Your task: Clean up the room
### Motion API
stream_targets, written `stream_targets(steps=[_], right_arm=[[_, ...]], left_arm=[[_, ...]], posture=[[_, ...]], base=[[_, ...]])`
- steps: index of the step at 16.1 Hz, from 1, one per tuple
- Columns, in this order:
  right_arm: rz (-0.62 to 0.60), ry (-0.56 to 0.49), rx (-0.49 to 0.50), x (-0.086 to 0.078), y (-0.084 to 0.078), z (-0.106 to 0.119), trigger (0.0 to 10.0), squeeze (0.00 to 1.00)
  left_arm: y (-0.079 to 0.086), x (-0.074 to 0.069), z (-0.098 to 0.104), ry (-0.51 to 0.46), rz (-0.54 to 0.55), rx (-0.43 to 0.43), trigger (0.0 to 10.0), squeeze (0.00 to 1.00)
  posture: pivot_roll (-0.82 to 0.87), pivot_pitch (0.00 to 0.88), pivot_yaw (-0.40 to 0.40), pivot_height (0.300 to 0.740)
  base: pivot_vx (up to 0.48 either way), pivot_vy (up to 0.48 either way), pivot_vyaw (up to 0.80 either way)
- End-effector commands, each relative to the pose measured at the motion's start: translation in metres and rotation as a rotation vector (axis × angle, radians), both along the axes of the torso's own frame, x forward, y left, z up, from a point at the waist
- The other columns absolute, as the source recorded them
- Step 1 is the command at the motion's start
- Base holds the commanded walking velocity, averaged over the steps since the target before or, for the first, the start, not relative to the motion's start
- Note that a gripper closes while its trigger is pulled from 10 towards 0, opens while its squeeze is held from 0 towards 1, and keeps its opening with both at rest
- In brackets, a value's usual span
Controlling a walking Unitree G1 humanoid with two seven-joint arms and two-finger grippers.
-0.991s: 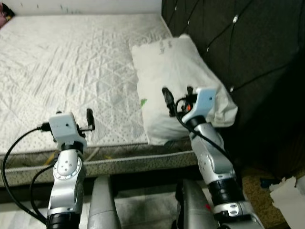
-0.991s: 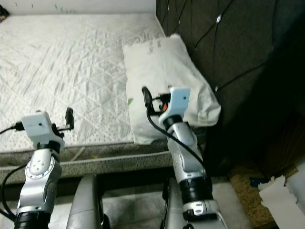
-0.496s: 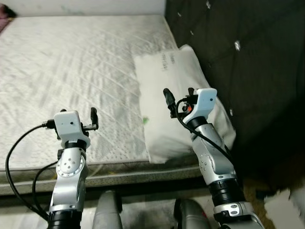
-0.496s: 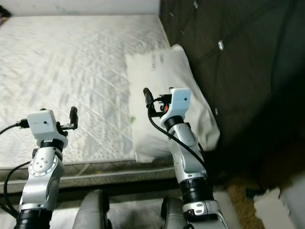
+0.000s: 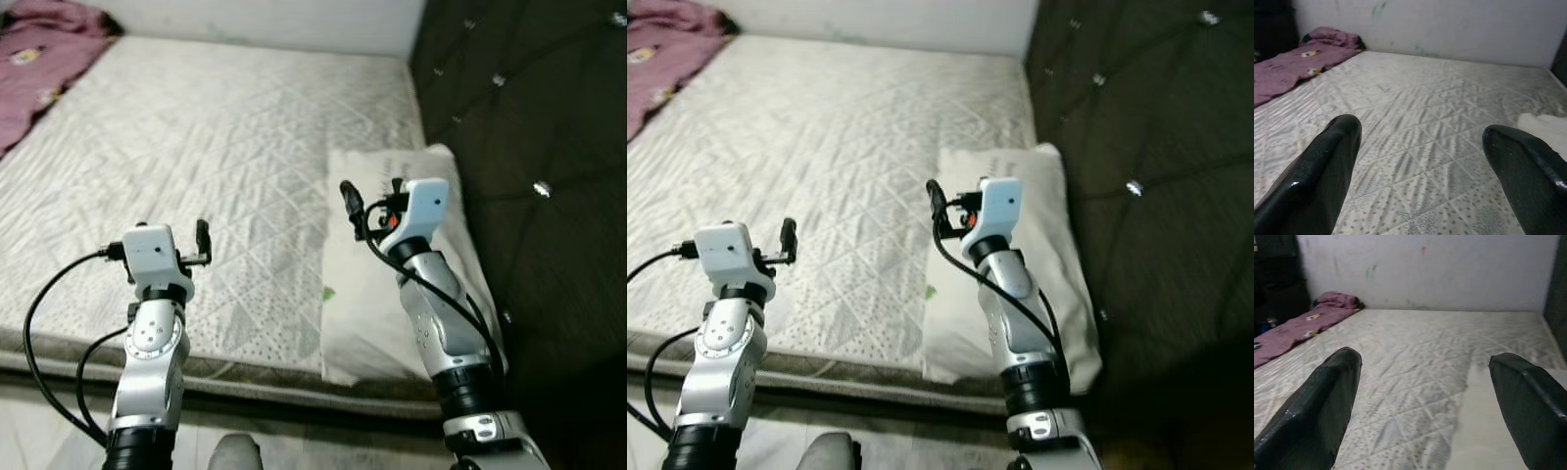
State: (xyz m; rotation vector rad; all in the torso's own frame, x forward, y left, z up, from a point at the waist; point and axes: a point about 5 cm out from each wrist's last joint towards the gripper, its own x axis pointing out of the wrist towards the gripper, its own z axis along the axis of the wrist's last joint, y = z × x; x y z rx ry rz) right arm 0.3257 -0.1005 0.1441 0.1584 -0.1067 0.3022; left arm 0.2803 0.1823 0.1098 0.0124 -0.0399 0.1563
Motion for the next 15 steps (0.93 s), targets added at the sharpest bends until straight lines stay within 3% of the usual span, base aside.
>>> stream_targets(steps=[1,9,11,15], right_arm=[[-0.014,0.019,-0.012,0.0,-0.003,-0.004,10.0,0.0],[-0.058,0.084,-0.049,0.006,-0.004,-0.013,10.0,0.0],[-0.057,0.095,-0.042,0.007,-0.003,-0.013,10.0,0.0],[-0.052,0.098,-0.049,0.008,-0.002,-0.015,10.0,0.0]], left_arm=[[0.001,-0.002,-0.005,0.026,0.008,-0.011,10.0,0.0],[-0.004,0.003,0.002,0.005,-0.027,-0.016,10.0,0.0],[-0.004,0.004,0.001,0.005,-0.029,-0.026,10.0,0.0],[-0.005,0.005,0.002,0.004,-0.035,-0.038,10.0,0.0]], posture=[[-0.06,0.0,-0.031,0.74],[-0.05,0.0,-0.033,0.74],[-0.05,0.0,-0.036,0.74],[-0.05,0.0,-0.034,0.74]], base=[[0.0,0.0,0.0],[0.0,0.0,0.0],[0.0,0.0,-0.8],[0.0,0.441,-0.3]])
